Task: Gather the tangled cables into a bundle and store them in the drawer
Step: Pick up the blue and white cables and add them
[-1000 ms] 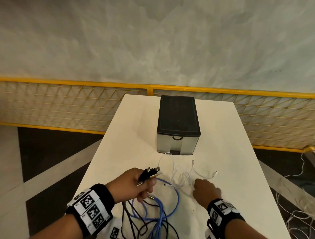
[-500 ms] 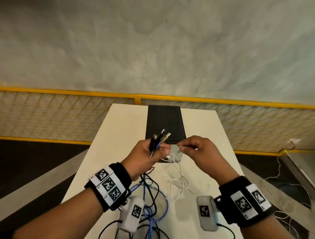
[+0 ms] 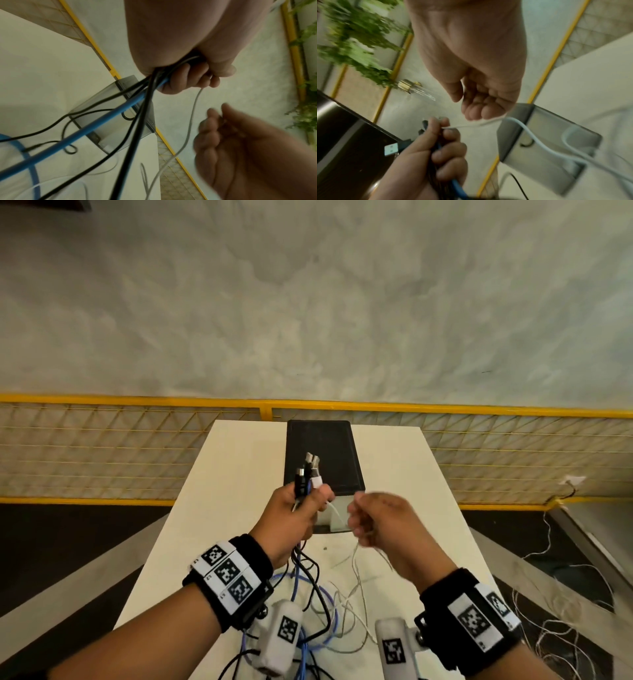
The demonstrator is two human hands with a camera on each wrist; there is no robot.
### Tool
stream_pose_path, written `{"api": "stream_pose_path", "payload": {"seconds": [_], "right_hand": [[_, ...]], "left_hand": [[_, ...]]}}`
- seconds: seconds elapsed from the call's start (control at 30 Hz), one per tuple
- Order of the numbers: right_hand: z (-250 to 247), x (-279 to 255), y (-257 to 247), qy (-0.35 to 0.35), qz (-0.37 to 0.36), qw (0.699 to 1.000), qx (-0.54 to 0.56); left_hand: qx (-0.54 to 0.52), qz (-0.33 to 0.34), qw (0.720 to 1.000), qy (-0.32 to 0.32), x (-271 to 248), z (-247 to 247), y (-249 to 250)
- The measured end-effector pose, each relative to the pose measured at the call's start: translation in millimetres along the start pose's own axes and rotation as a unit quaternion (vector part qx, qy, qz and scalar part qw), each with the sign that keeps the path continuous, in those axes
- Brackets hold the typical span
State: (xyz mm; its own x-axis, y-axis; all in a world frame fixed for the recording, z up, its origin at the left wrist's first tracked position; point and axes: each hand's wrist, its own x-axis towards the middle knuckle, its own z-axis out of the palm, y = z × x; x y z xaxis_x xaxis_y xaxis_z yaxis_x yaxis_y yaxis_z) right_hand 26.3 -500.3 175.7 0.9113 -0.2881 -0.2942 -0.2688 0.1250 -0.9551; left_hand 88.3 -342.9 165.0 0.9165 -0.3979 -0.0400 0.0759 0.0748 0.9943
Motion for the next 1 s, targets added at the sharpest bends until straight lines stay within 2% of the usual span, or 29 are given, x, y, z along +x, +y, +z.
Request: {"api": "stream_pose_path", "payload": {"seconds": [0.07, 0.1, 0.23, 0.33, 0.47, 0.53, 0.6, 0.7, 0.77, 0.83, 0.87, 0.9, 0.97, 1.0], "right_hand": [[6.5, -1.7, 17.8, -0.065, 0.121, 0.99, 0.022], [10.4, -0.8, 25.3, -0.083, 0.159, 0.983, 0.037], [24.5, 10.9, 41.8, -0.087, 0.236, 0.953, 0.17], [31.2, 14.7, 41.0, -0.072, 0.251, 0.914, 0.31], [35.9, 21.2, 41.3, -0.074, 0.262, 0.886, 0.375], [34.4, 29.1, 47.6, -0.039, 0.268, 0.879, 0.392], [26.4, 39.4, 56.9, 0.027, 0.266, 0.871, 0.413], [9.3, 46.5, 64.7, 0.074, 0.252, 0.856, 0.445], [-0.2, 49.2, 68.0, 0.099, 0.243, 0.857, 0.443], [-6.0, 52.5, 72.1, 0.121, 0.238, 0.854, 0.447], [-5.8, 52.4, 73.5, 0.122, 0.239, 0.854, 0.445], [-3.8, 51.6, 75.1, 0.121, 0.242, 0.856, 0.44], [5.1, 49.2, 80.2, 0.116, 0.25, 0.864, 0.422], [11.6, 47.1, 82.6, 0.11, 0.251, 0.87, 0.409]], "left_hand": [[0.004, 0.006, 1.0, 0.005, -1.5, -4.5, -2.0], [0.006, 0.011, 1.0, 0.002, -3.5, -5.4, -5.0], [0.01, 0.015, 1.0, 0.023, -12.0, -3.3, -11.8], [-0.013, 0.019, 1.0, -0.003, -17.2, -2.9, -10.8], [-0.012, 0.042, 0.999, -0.023, -30.9, -6.0, -12.2], [-0.012, 0.051, 0.998, -0.035, -41.8, -7.7, -10.6], [-0.038, 0.049, 0.998, -0.032, -49.4, -11.7, -9.4], [-0.054, -0.011, 0.998, -0.01, -52.7, -30.5, -5.3], [0.015, -0.097, 0.995, 0.0, -49.0, -53.5, -8.1], [0.145, -0.185, 0.972, -0.014, -44.6, -83.9, -14.2], [0.221, -0.206, 0.953, -0.026, -42.6, -96.2, -15.1], [0.319, -0.204, 0.925, -0.037, -40.3, -105.5, -16.1], [0.505, -0.147, 0.849, -0.047, -34.9, -108.2, -16.6], [0.53, -0.106, 0.841, -0.04, -32.3, -100.6, -14.6]]}}
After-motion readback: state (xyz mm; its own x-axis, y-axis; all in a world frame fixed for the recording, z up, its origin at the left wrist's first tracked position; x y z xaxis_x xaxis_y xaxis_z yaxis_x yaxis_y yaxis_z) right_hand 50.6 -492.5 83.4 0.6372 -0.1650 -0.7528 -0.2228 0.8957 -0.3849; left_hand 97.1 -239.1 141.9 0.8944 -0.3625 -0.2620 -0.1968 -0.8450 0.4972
